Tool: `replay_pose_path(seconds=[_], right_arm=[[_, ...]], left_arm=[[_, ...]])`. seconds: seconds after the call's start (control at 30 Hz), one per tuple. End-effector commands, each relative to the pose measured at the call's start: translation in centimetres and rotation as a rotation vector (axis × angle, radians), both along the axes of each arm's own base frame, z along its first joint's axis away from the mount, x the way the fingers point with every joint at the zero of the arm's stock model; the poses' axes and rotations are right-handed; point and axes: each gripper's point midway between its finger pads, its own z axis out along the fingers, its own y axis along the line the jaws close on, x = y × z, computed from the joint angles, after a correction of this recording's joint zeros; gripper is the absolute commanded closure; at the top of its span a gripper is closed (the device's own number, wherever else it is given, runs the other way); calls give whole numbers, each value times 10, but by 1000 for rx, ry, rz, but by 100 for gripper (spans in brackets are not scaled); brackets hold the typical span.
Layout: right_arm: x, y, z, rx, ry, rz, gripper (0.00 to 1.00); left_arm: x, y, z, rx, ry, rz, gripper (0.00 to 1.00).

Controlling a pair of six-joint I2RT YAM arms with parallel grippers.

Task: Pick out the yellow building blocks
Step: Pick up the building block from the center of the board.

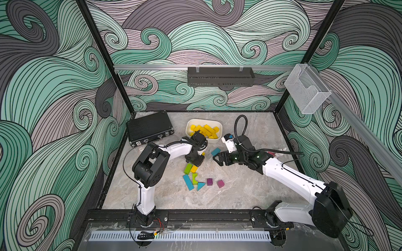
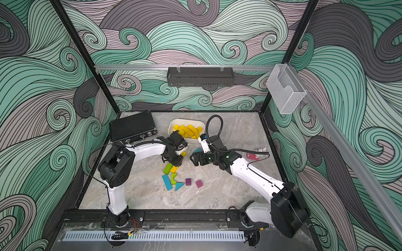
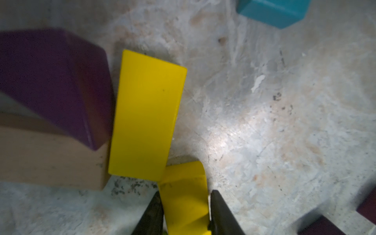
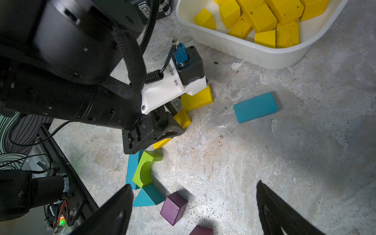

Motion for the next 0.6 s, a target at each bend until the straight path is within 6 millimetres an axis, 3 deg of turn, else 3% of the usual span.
replay_pose_path(seconds=[0.0,0.33,0.57], right_arm=[[2,-1,-7,-11,8,-9,6],[6,2,-6,-13,6,-11,5],[5,-4,-1,-16,-23,-24,5]], left_arm=[[-7,2,-11,40,35,-14,64],[-6,1,-9,44,24,-21,65],[-3,-4,19,-4,-29,-21,72]])
